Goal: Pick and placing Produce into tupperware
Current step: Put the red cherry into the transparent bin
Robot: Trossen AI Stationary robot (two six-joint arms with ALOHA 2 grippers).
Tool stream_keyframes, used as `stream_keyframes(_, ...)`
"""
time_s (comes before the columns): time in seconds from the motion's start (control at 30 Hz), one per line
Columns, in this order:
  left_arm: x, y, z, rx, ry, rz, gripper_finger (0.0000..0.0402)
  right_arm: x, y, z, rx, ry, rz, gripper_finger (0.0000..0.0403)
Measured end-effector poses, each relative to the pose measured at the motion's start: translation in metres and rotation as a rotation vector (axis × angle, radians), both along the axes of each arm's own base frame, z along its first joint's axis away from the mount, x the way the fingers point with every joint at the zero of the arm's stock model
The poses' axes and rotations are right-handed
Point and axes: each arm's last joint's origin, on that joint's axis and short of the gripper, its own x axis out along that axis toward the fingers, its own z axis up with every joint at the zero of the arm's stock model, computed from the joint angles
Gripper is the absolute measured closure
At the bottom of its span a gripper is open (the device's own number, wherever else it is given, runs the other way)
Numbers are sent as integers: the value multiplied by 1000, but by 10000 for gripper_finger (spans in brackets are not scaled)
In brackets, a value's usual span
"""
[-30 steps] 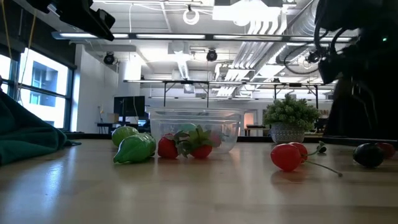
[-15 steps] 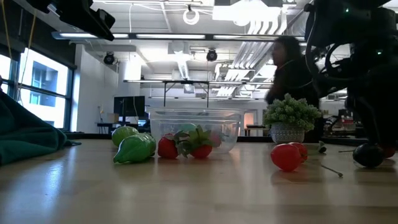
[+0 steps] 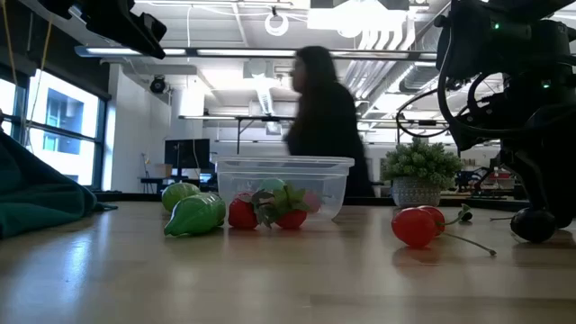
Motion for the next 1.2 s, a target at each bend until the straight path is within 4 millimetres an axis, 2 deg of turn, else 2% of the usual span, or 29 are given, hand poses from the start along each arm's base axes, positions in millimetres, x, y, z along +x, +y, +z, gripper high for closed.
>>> stream_keyframes(0.33, 0, 0, 0, 0, 0, 0, 295, 2, 1, -6, 17, 40, 5, 240)
stream_keyframes(0.87, 0, 0, 0, 0, 0, 0, 295, 2, 1, -7, -2, 28, -12, 307)
stream_keyframes(1.07, 0, 0, 0, 0, 0, 0, 295, 11, 2, 0, -20, -11, -10, 339)
stream_keyframes(1.2, 0, 0, 0, 0, 0, 0, 295, 15, 3, 6, -18, -18, -10, 345)
